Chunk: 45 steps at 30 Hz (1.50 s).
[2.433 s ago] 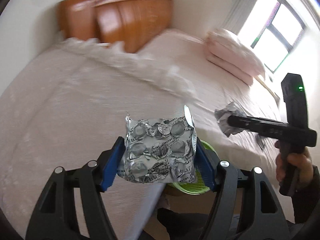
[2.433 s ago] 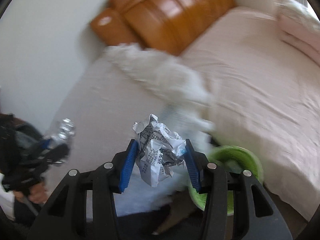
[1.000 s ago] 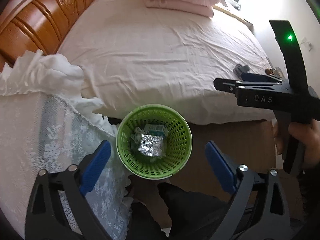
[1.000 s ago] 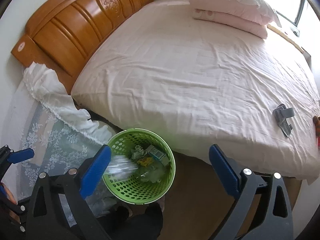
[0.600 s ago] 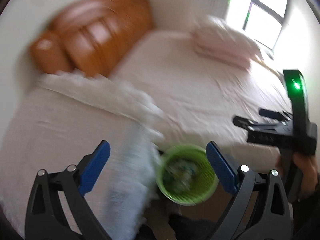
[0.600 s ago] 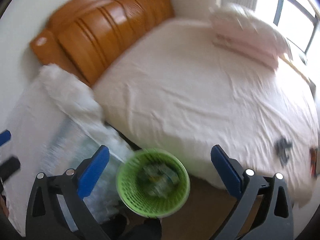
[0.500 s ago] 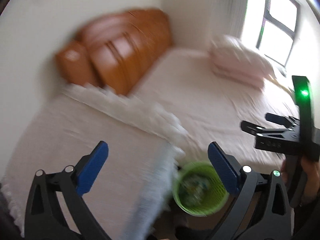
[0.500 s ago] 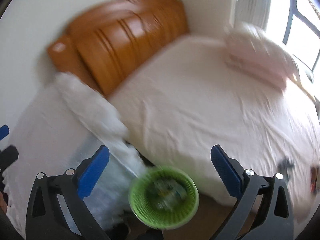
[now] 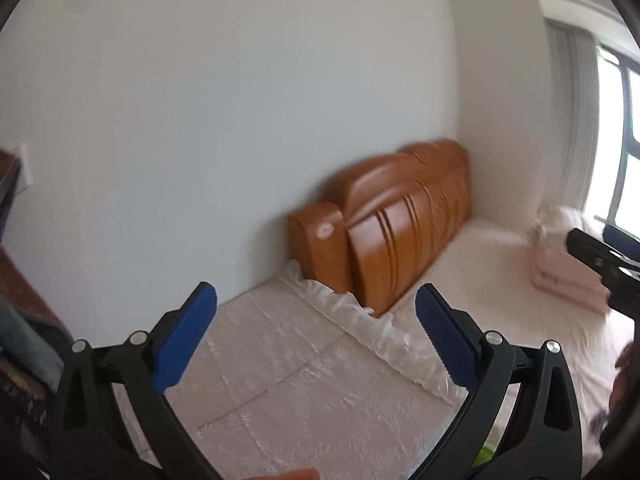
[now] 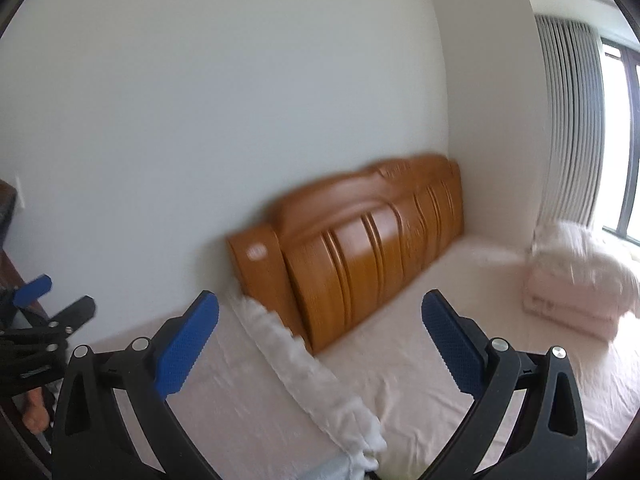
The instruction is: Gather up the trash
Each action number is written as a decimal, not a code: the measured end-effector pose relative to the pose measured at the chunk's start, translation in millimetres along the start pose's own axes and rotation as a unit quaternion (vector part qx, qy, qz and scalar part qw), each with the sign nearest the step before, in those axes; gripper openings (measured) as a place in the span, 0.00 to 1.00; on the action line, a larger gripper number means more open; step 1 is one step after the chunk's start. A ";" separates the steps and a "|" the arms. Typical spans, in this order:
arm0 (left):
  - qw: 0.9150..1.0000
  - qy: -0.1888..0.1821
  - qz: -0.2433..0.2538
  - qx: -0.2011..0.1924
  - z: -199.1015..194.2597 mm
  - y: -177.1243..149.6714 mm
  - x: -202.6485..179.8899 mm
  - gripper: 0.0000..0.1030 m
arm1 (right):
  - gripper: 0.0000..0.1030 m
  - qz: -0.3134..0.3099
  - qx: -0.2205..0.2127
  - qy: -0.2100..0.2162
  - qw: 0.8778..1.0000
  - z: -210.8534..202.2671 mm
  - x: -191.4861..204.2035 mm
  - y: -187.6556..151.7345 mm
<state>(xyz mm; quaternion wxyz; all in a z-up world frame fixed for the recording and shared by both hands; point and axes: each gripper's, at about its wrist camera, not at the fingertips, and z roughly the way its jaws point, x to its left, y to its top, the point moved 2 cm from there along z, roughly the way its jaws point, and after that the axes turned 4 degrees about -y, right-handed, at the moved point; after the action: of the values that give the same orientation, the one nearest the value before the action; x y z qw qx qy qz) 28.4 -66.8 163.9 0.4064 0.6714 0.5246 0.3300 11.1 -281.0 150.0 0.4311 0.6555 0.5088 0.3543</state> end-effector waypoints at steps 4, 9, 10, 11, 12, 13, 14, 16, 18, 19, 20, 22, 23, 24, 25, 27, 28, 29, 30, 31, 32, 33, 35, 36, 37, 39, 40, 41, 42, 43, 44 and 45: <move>1.000 0.018 -0.015 0.007 2.2 2.0 9.5 0.93 | 0.98 -0.007 -0.002 0.018 1.000 -4.9 22.0 -2.8; 1.000 0.017 -0.016 0.011 4.4 -4.8 11.9 0.93 | 0.98 -0.019 0.016 0.015 1.000 0.4 37.0 -13.2; 1.000 0.015 -0.016 0.011 3.8 -4.9 14.1 0.93 | 0.98 -0.020 0.019 0.015 1.000 1.3 39.1 -12.9; 1.000 0.012 -0.015 0.011 5.4 -5.2 14.2 0.93 | 0.98 -0.021 0.020 0.013 0.999 2.0 39.7 -13.8; 1.000 0.009 -0.013 0.013 6.6 -5.7 13.5 0.93 | 0.98 -0.022 0.021 0.010 0.999 2.7 40.5 -14.6; 1.000 0.005 -0.014 0.014 7.5 -6.1 13.6 0.93 | 0.98 -0.023 0.021 0.008 0.999 0.0 42.4 -14.3; 1.000 0.002 -0.015 0.015 8.2 -6.4 13.6 0.93 | 0.98 -0.023 0.021 0.006 0.999 0.0 42.3 -14.7; 1.000 -0.007 -0.017 0.019 11.0 -7.8 12.3 0.93 | 0.98 -0.024 0.021 0.003 0.999 -0.9 42.5 -14.7; 1.000 -0.009 -0.016 0.020 13.4 -8.4 11.1 0.93 | 0.98 -0.025 0.020 -0.002 0.999 -1.3 42.2 -14.4; 1.000 -0.011 -0.015 0.021 14.1 -8.7 10.1 0.93 | 0.98 -0.025 0.021 -0.003 0.999 -2.4 42.4 -14.1; 1.000 -0.012 -0.014 0.022 14.9 -9.0 9.5 0.93 | 0.98 -0.025 0.021 -0.003 0.999 -1.9 42.1 -14.1; 1.000 -0.015 -0.015 0.023 16.2 -9.0 10.1 0.93 | 0.98 -0.026 0.023 -0.005 0.999 -0.7 42.0 -14.0; 0.999 -0.016 -0.016 0.024 16.8 -9.4 9.7 0.93 | 0.98 -0.026 0.023 -0.005 0.999 -0.7 42.1 -13.8; 0.999 -0.016 -0.016 0.024 16.1 -8.8 9.7 0.93 | 0.98 -0.026 0.023 -0.006 0.999 -0.2 41.8 -13.9; 0.999 -0.016 -0.016 0.024 15.6 -8.6 9.8 0.93 | 0.98 -0.027 0.023 -0.006 0.999 -0.1 41.5 -13.6; 0.999 -0.015 -0.015 0.024 16.4 -8.9 9.3 0.93 | 0.98 -0.026 0.023 -0.008 0.999 0.3 40.7 -13.3; 0.999 -0.014 -0.015 0.025 16.3 -8.3 9.7 0.93 | 0.98 -0.025 0.023 -0.008 0.999 0.2 40.5 -13.1; 0.999 -0.013 -0.015 0.025 16.9 -8.6 9.4 0.93 | 0.98 -0.024 0.024 -0.008 0.999 0.7 39.9 -13.1; 0.999 -0.013 -0.015 0.026 15.8 -8.0 9.3 0.93 | 0.98 -0.024 0.024 -0.008 0.999 0.4 39.5 -13.1; 0.999 -0.013 -0.016 0.027 15.6 -8.1 9.2 0.93 | 0.98 -0.024 0.024 -0.009 0.999 0.6 39.4 -13.0; 0.999 -0.014 -0.016 0.029 17.0 -8.4 9.0 0.93 | 0.98 -0.024 0.024 -0.010 0.999 0.6 39.4 -12.9; 0.999 -0.014 -0.017 0.030 17.5 -8.3 9.0 0.93 | 0.98 -0.025 0.024 -0.010 0.999 1.1 39.5 -13.0; 0.999 -0.015 -0.018 0.031 18.4 -8.2 8.7 0.93 | 0.98 -0.025 0.024 -0.010 0.999 1.4 39.5 -12.9; 0.999 -0.014 -0.017 0.031 18.6 -8.3 8.8 0.93 | 0.98 -0.025 0.023 -0.010 0.999 1.3 39.4 -12.6; 0.999 -0.013 -0.017 0.031 18.4 -8.2 8.7 0.93 | 0.98 -0.025 0.023 -0.010 0.999 1.3 39.1 -12.4; 0.999 -0.014 -0.017 0.031 19.3 -7.9 8.4 0.93 | 0.98 -0.025 0.022 -0.010 0.999 0.3 38.9 -12.2; 0.999 -0.015 -0.017 0.031 19.4 -7.8 8.3 0.93 | 0.98 -0.025 0.022 -0.010 0.999 0.6 38.5 -12.8; 0.999 -0.015 -0.017 0.031 19.8 -7.7 8.1 0.93 | 0.98 -0.025 0.022 -0.010 0.999 1.0 37.9 -13.0; 0.999 -0.015 -0.016 0.032 20.5 -7.9 7.7 0.93 | 0.98 -0.024 0.023 -0.009 0.999 1.7 37.2 -12.9; 0.999 -0.015 -0.016 0.032 21.0 -7.9 7.9 0.93 | 0.98 -0.024 0.024 -0.010 0.999 2.3 36.9 -13.1; 0.999 -0.015 -0.016 0.033 21.3 -8.0 8.0 0.93 | 0.98 -0.024 0.024 -0.011 0.999 2.5 36.6 -13.0; 0.999 -0.016 -0.016 0.033 21.7 -8.1 8.2 0.93 | 0.98 -0.023 0.024 -0.011 0.999 2.7 36.3 -13.4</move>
<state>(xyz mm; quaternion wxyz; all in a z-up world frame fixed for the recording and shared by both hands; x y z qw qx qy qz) 45.6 -62.2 147.1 0.3975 0.6809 0.5397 0.2949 17.1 -244.8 137.6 0.4291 0.6577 0.5273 0.3244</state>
